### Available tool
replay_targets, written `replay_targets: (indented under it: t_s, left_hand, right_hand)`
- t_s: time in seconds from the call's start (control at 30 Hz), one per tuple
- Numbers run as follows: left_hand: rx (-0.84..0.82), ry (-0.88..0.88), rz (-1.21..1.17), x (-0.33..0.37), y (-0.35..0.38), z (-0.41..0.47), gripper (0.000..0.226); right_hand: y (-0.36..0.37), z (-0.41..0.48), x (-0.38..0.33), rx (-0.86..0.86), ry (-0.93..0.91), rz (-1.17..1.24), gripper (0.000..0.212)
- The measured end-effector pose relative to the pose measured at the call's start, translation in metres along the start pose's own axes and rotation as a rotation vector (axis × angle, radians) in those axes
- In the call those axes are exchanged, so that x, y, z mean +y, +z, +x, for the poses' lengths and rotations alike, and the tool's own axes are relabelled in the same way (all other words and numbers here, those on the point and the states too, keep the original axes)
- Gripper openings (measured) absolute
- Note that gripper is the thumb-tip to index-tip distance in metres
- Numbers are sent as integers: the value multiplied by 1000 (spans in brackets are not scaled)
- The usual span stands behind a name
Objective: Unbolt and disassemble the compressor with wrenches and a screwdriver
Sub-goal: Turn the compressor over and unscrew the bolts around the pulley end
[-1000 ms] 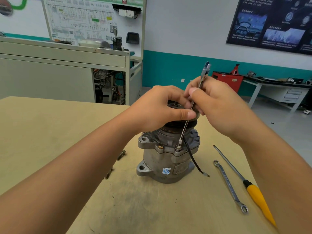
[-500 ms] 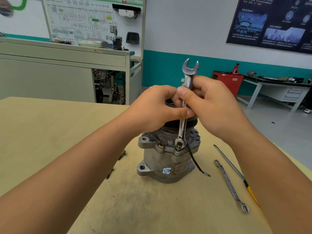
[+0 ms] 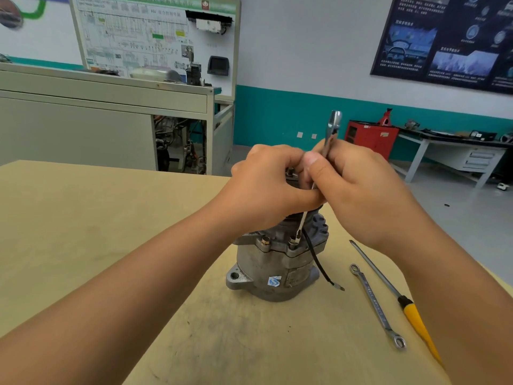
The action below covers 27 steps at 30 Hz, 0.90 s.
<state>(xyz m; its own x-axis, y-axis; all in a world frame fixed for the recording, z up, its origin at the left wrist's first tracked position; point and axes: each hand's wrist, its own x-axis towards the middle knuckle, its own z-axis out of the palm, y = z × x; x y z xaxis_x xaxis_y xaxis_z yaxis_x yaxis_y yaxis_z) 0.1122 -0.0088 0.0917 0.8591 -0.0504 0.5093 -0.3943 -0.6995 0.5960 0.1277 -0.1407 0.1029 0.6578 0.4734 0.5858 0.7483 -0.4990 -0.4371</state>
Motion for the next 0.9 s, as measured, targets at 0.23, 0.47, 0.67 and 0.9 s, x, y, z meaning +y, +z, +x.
replay_targets:
  t_s: [0.23, 0.47, 0.67, 0.9]
  left_hand:
    - [-107, 16, -34, -5, -5, 3, 21]
    - [-66, 24, 5, -6, -6, 3, 23]
    - [23, 18, 75, -3, 2, 0, 28]
    - [-68, 20, 62, -8, 1, 3, 5]
  right_hand:
    - [-10, -4, 13, 11, 22, 85, 14]
    - [-10, -1, 21, -15, 47, 291, 22]
    - [-1, 4, 18, 36, 72, 311, 22]
    - [1, 7, 19, 34, 97, 219, 33]
